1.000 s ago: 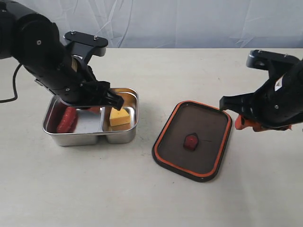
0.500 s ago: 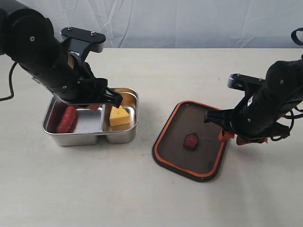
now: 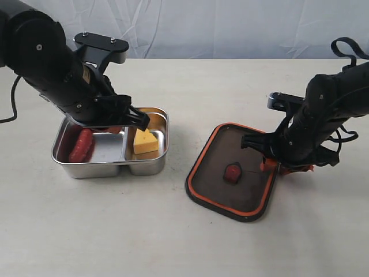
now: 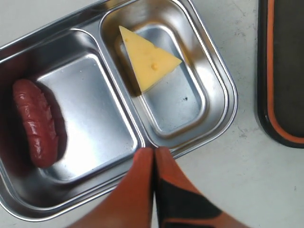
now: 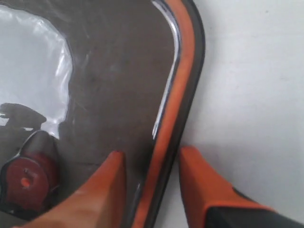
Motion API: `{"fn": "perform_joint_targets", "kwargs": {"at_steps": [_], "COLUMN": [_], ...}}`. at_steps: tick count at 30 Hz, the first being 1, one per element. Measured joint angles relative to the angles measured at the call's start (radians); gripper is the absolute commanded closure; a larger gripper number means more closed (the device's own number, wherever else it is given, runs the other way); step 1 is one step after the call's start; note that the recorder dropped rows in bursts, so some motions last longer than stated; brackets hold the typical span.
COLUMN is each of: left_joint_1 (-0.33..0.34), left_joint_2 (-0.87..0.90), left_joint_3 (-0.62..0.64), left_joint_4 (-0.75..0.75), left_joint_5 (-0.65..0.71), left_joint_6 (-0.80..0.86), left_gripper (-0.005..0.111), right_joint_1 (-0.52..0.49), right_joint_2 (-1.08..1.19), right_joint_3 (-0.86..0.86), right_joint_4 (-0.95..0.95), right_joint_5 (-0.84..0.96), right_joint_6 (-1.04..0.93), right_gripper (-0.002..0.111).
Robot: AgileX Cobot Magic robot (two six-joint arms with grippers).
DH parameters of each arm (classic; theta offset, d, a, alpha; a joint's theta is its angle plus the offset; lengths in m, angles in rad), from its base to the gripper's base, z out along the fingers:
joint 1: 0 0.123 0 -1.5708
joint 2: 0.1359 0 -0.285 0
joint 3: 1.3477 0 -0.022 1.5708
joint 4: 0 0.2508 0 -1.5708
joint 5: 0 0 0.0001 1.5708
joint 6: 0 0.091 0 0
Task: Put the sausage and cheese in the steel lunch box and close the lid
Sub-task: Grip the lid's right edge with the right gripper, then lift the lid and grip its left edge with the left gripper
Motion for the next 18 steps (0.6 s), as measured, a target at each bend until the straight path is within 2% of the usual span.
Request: {"fn": "perform_joint_targets", "kwargs": {"at_steps": [3, 7, 13, 18], "left_joint_1": [0.000, 0.000, 0.000, 0.000], "left_joint_2": [0.000, 0.000, 0.000, 0.000], "left_joint_3": [0.000, 0.000, 0.000, 0.000], "left_joint_4": [0.000, 0.000, -0.017, -0.124], "left_joint_5": [0.000, 0.000, 0.014, 0.030], "left_joint_6": [-0.002, -0.002, -0.002, 0.050], "left_gripper": [0.106, 0.106, 0.103, 0.083], "right_joint_1": [0.000, 0.000, -0.004, -0.004], "right_joint_2": [0.023, 0.039, 0.043, 0.032], "right_joint_3": [-0.018, -0.029, -0.037, -0.037], "right_joint_4": [0.000, 0.000, -0.009, -0.049], "right_joint_5": [0.023, 0.049, 0.062, 0.081], "right_joint_6": [0.000, 0.000, -0.003, -0.003], "right_gripper": [0.075, 0.109, 0.108, 0.108]}}
